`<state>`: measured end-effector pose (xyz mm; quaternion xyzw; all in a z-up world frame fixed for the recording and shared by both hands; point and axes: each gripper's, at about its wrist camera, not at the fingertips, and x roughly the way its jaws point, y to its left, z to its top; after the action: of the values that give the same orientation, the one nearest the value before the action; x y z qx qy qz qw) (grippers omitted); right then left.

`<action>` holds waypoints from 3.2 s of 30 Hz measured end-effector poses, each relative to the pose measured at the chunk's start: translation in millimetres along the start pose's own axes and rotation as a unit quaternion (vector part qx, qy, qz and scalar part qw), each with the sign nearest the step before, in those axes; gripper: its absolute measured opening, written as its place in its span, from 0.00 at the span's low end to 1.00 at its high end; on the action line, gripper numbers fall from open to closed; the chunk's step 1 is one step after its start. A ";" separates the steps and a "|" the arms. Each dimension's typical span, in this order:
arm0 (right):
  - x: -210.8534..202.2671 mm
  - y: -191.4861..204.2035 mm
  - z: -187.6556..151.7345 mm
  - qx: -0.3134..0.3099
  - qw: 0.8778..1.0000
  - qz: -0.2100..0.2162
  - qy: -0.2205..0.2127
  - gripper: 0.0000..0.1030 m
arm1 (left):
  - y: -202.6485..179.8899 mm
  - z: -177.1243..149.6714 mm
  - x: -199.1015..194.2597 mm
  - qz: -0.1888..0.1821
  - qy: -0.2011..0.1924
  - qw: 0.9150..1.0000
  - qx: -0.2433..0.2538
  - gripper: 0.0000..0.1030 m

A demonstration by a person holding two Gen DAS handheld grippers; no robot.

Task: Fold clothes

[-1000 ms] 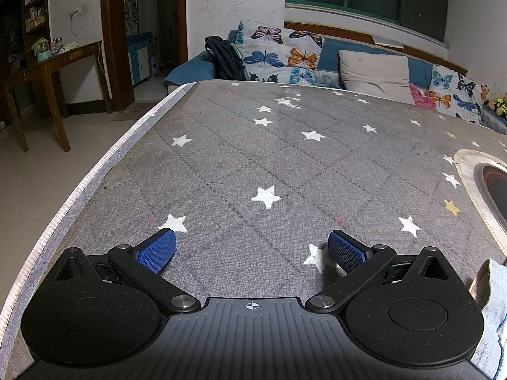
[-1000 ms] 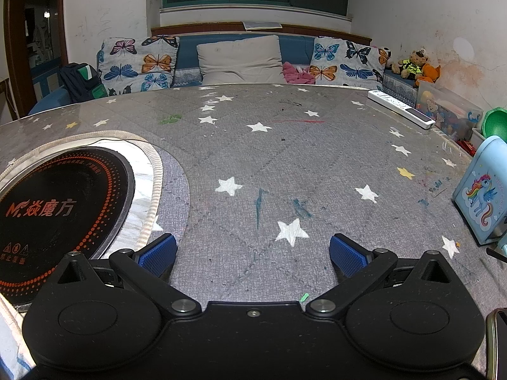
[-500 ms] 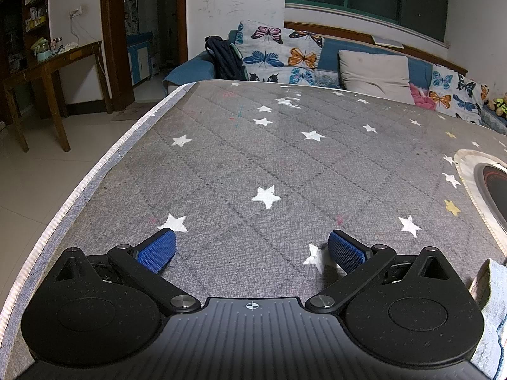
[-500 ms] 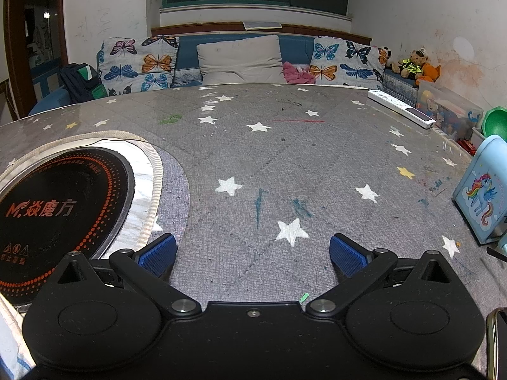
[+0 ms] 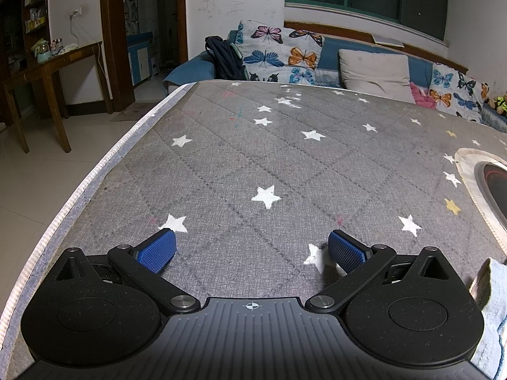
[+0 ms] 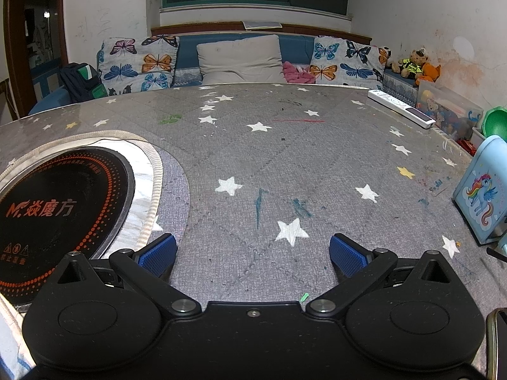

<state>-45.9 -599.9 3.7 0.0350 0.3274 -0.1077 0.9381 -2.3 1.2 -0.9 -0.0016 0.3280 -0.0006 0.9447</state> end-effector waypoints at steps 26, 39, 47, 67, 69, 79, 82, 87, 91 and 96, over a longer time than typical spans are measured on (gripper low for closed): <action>-20.7 11.6 3.4 0.013 0.999 0.011 0.034 0.96 | -8.9 -1.5 -36.0 -0.015 0.020 1.000 0.017 1.00; -97.6 62.5 -3.6 -0.032 0.995 0.095 0.007 0.96 | -50.5 -15.8 -92.1 -0.097 0.023 0.994 0.053 1.00; -137.5 104.4 -5.7 -0.068 0.981 0.184 -0.007 0.86 | -75.6 -27.6 -92.7 -0.123 0.041 0.989 0.068 1.00; -178.3 143.4 -23.9 -0.118 0.962 0.247 -0.012 0.85 | -86.7 -41.6 -107.6 -0.148 0.029 0.984 0.092 0.26; -175.1 142.8 -25.9 -0.117 0.962 0.247 -0.011 0.85 | -86.3 -41.4 -109.8 -0.150 0.027 0.984 0.092 0.20; -175.3 142.8 -32.0 -0.117 0.961 0.248 -0.015 0.85 | -65.5 -36.9 -155.6 -0.164 -0.019 0.984 0.062 0.09; -176.3 143.6 -32.9 -0.116 0.961 0.252 -0.017 0.85 | -49.0 -36.8 -174.1 -0.155 -0.042 0.986 0.042 0.09; -179.4 147.1 -38.0 -0.119 0.957 0.265 -0.010 0.85 | -12.6 -38.5 -200.1 -0.116 -0.071 0.991 0.013 0.09; -183.5 153.0 -43.8 -0.127 0.952 0.279 0.003 0.85 | 7.7 -49.6 -211.9 -0.093 -0.068 0.993 0.009 0.09; -188.2 166.9 -61.7 -0.155 0.940 0.302 0.026 0.85 | 26.3 -75.8 -209.1 -0.076 -0.016 0.997 0.022 0.09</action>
<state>-189.2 -395.2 71.6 -0.0111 0.3387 0.2335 0.9114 -213.4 27.7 69.1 -0.0055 0.3119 -0.0802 0.9467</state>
